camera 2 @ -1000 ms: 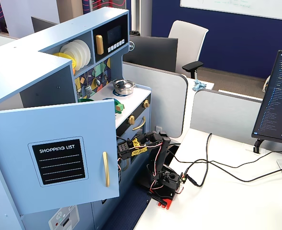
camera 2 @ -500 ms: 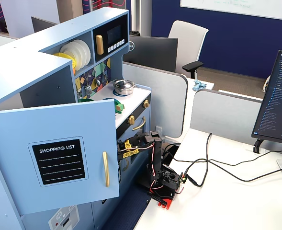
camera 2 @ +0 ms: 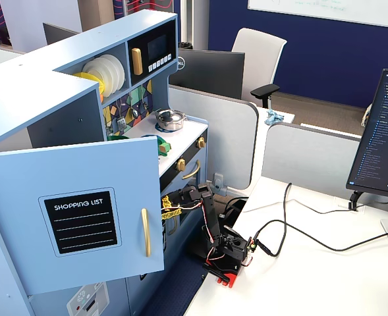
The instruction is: Pick up the green pineapple from the left cabinet and place it in the green recipient
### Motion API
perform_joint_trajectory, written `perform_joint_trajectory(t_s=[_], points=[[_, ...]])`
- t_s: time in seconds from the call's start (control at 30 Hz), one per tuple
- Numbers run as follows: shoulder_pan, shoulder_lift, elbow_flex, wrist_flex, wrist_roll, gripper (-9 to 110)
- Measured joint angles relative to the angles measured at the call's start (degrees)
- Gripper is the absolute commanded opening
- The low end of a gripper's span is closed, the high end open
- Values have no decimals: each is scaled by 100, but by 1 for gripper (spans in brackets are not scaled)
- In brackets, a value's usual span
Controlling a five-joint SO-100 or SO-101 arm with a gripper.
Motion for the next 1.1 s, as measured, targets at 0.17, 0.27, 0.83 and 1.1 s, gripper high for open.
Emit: perform_joint_trajectory(t_s=[0.17,0.27,0.83,1.1], points=[[-97,-439,-492,9,-62,0],[-105,-624,-765,185,-220,0],[220,4289,3120,1169,-1758,0],[439,9035,4096,4008,-1564,0]])
